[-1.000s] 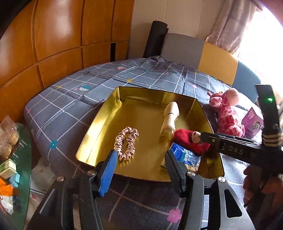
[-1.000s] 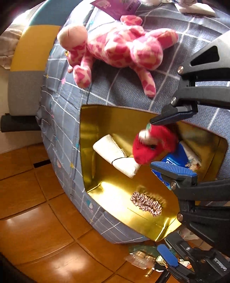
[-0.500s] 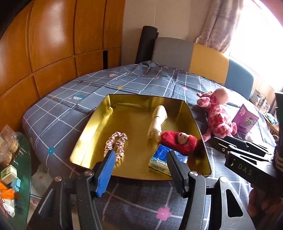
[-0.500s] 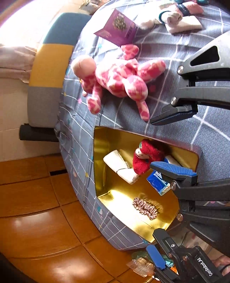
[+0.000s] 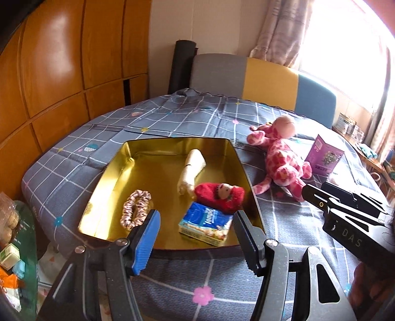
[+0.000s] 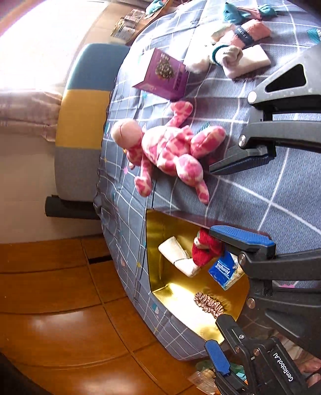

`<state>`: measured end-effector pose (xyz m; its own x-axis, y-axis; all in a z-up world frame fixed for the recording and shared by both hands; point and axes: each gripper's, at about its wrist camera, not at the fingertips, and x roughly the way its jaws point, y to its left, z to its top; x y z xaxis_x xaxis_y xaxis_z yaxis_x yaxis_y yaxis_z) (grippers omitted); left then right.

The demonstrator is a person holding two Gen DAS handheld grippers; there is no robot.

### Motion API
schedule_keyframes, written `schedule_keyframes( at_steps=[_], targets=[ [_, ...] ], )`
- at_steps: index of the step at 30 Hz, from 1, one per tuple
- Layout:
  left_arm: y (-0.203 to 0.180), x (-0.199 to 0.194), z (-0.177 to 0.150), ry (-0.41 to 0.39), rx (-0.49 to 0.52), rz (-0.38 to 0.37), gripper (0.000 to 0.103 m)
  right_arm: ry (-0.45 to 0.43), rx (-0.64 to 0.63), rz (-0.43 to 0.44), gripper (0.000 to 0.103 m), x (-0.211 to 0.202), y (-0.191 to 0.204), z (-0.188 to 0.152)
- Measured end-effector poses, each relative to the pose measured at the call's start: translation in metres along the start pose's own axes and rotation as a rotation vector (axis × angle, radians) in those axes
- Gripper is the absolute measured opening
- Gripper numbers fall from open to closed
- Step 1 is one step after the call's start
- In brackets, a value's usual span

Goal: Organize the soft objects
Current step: 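Reach the left tool to the grey knit glove and grasp it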

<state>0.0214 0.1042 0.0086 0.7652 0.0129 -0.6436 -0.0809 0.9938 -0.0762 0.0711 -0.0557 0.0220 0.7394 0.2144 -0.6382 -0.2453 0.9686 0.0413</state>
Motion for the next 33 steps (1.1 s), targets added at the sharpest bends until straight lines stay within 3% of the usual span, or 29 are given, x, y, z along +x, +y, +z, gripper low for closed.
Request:
schedule_keyframes(
  at_steps=[23,33],
  targets=[
    [-0.098,0.006,-0.002,0.032,0.230,-0.166,0.063,-0.034,0.126,-0.183,0.043,-0.050,-0.104,-0.018],
    [-0.142,0.022,-0.011,0.097,0.326,-0.250,0.063,-0.016,0.246,-0.283,0.043,-0.079,-0.182,-0.033]
  ],
)
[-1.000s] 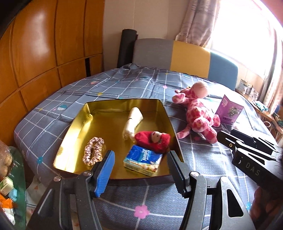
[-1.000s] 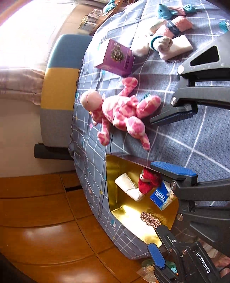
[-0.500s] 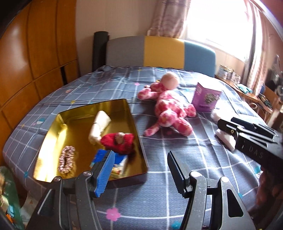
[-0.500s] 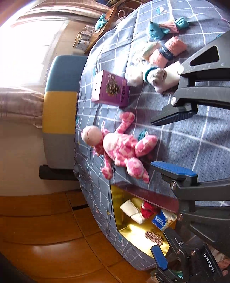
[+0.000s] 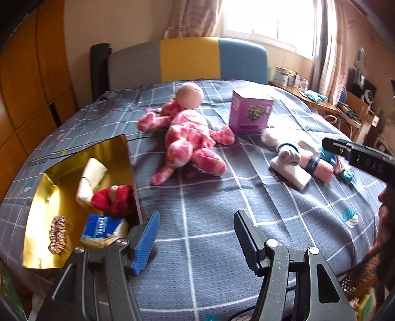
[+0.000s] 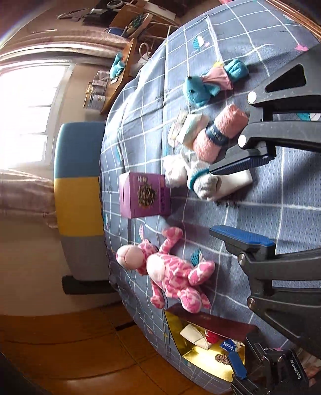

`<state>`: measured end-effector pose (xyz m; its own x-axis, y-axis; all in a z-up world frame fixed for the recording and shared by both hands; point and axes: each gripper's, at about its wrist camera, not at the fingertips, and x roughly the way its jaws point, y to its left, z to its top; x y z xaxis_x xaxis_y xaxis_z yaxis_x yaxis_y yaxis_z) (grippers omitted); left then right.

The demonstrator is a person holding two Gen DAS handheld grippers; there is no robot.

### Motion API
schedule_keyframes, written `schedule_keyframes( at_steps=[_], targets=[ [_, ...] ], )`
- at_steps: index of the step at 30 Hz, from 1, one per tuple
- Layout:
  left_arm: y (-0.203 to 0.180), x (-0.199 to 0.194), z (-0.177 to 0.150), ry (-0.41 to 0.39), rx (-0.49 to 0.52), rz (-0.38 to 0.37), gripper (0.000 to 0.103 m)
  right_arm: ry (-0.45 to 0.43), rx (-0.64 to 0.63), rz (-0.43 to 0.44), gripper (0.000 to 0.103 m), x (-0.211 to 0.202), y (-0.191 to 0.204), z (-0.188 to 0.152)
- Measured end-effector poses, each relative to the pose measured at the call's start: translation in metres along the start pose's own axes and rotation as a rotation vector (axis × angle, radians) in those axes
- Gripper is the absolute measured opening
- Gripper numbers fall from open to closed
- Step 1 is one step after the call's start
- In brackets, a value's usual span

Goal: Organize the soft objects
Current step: 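Reach the left tool to the grey knit glove and grasp it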

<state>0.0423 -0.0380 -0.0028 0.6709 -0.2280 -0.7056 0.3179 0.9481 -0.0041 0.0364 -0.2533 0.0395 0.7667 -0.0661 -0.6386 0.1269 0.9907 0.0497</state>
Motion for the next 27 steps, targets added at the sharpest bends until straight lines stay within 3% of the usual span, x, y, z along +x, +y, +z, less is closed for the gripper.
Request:
schedule_keyframes(
  at_steps=[15,21,23,25,27],
  targets=[
    [-0.059,0.057,0.031,0.135,0.046,-0.187,0.061,-0.009,0.256,-0.174,0.043,0.010,-0.145,0.009],
    [-0.105,0.092,0.060,0.191,0.034,-0.283,0.061,-0.004,0.342,-0.139,0.043,0.018,-0.164,0.002],
    [-0.120,0.101,0.071,0.187,0.034,-0.273,0.064,-0.001,0.358,-0.115,0.043,0.019,-0.167,0.001],
    [-0.135,0.110,0.083,0.183,0.053,-0.276,0.077,0.010,0.382,-0.093,0.043,0.020,-0.170,-0.001],
    [-0.148,0.120,0.094,0.180,0.072,-0.278,0.079,0.015,0.401,-0.077,0.043,0.021,-0.172,-0.002]
  ],
)
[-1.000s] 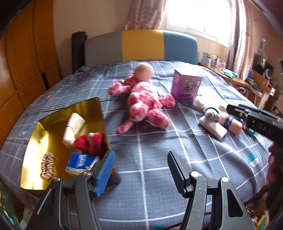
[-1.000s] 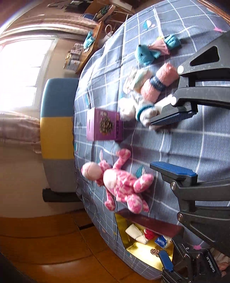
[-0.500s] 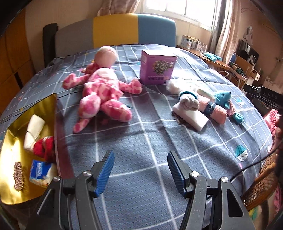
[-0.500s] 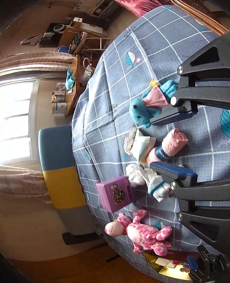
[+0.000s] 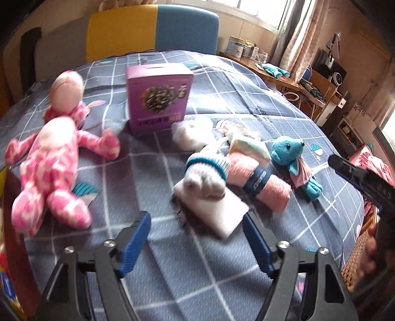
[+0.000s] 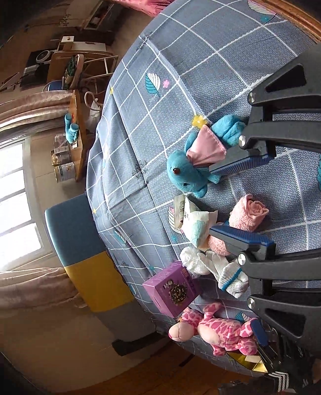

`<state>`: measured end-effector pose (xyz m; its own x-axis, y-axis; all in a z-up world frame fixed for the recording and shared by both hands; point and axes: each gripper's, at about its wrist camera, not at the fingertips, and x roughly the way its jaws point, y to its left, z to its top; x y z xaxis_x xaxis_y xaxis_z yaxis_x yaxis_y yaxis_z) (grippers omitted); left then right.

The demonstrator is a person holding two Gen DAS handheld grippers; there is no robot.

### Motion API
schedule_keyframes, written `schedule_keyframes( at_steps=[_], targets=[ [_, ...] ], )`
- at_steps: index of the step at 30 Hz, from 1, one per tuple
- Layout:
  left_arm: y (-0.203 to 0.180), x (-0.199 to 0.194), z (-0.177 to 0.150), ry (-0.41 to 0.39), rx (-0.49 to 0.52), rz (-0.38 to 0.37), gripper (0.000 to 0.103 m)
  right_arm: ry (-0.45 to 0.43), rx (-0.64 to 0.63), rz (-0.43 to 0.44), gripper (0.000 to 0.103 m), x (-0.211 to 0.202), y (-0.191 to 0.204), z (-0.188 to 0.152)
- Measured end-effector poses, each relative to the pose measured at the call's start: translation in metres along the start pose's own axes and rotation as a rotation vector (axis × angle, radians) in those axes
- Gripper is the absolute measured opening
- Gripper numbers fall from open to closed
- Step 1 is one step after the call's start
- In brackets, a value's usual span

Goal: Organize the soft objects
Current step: 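Reach the left tool to the grey knit glove and grasp it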

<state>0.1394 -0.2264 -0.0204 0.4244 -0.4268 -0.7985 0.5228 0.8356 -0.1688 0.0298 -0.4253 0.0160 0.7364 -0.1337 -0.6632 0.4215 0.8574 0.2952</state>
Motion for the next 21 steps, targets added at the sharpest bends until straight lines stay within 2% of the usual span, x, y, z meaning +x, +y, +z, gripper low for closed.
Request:
schedule_keyframes(
  at_steps=[5,8,9,10,11,12,15,21],
  targets=[
    [-0.016,0.034,0.029,-0.003,0.082,0.045,0.080,0.007,0.030,0.028,0.043,0.000,-0.004,0.000],
    [-0.019,0.060,0.039,0.034,0.116,0.056,0.079,0.009,0.046,0.038,0.043,0.000,-0.006,0.000],
    [-0.020,0.066,0.040,0.042,0.121,0.063,0.073,0.010,0.050,0.040,0.043,0.000,-0.007,0.001],
    [-0.020,0.073,0.041,0.053,0.122,0.062,0.054,0.012,0.053,0.041,0.043,0.000,-0.007,0.001],
    [-0.019,0.080,0.042,0.076,0.125,0.048,0.048,0.014,0.054,0.042,0.043,0.001,-0.008,0.001],
    [-0.018,0.084,0.042,0.088,0.128,0.051,0.048,0.017,0.056,0.044,0.043,0.001,-0.008,0.001],
    [-0.012,0.073,0.039,0.036,0.110,0.005,0.041,0.023,0.053,0.045,0.043,0.003,-0.007,0.000],
    [0.007,0.017,0.017,-0.085,0.065,-0.040,0.042,0.036,0.040,0.041,0.043,0.005,-0.004,-0.001]
  ],
)
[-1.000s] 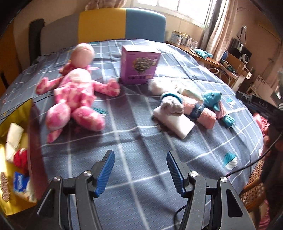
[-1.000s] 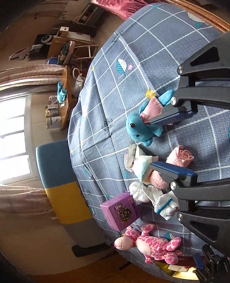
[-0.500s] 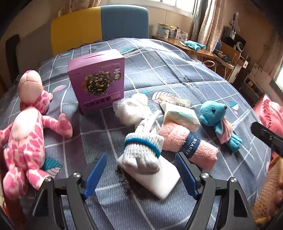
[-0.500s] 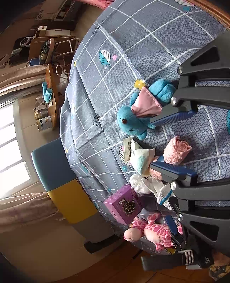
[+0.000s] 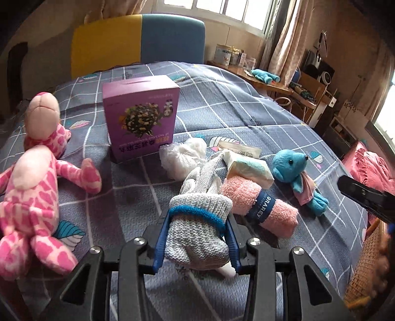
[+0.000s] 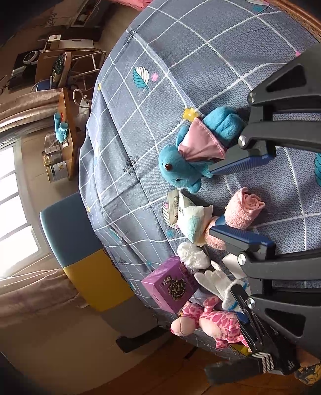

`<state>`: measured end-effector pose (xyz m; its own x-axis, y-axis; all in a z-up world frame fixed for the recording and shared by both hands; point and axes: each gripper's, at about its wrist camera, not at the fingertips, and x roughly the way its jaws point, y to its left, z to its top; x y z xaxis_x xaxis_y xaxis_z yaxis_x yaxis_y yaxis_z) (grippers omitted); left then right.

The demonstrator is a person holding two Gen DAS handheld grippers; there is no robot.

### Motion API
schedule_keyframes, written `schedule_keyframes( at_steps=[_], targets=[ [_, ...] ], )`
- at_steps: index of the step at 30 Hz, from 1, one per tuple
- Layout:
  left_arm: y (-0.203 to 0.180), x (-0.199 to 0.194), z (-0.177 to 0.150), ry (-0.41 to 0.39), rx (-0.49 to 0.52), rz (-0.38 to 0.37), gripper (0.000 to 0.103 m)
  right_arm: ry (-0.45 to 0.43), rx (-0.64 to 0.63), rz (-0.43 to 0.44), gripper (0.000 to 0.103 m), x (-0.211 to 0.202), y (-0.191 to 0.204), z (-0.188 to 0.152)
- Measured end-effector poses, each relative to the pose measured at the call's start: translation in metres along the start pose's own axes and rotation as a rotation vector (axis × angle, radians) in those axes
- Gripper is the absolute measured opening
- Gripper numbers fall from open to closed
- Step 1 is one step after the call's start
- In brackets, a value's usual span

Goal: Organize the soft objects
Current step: 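Reach the left tool to the grey knit glove and grasp it, then carry the glove into the gold tray while the right tool grasps the clear plastic bag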

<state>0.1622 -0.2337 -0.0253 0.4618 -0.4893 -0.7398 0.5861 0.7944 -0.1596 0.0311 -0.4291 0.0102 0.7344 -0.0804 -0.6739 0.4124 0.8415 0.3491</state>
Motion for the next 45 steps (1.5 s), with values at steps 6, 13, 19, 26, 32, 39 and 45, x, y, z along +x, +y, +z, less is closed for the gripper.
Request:
schedule_keyframes(
  at_steps=[6,13,19,26,32,39,45],
  targets=[
    [0.012,-0.037,-0.066,0.009,0.037,0.031,0.042,0.092,-0.033,0.036,0.043,0.013,0.011,-0.004],
    [0.025,-0.040,-0.123,0.041,0.043,0.062,0.043,0.152,-0.202,0.132,0.044,0.044,0.072,0.015],
    [0.025,-0.042,-0.128,0.011,0.030,0.047,0.043,0.251,-0.342,0.130,0.058,0.117,0.127,0.033],
    [0.032,-0.043,-0.129,0.008,-0.010,0.016,0.043,0.365,-0.427,0.003,0.059,0.197,0.158,0.038],
    [0.033,-0.044,-0.132,0.004,-0.033,-0.002,0.043,0.390,-0.446,-0.001,0.033,0.212,0.158,0.026],
    [0.038,-0.059,-0.132,-0.027,-0.056,-0.016,0.042,0.284,-0.422,0.135,0.030,0.133,0.155,0.011],
    [0.043,-0.101,-0.131,-0.096,-0.085,0.010,0.042,0.339,-0.468,0.242,0.031,0.078,0.163,-0.050]
  ],
)
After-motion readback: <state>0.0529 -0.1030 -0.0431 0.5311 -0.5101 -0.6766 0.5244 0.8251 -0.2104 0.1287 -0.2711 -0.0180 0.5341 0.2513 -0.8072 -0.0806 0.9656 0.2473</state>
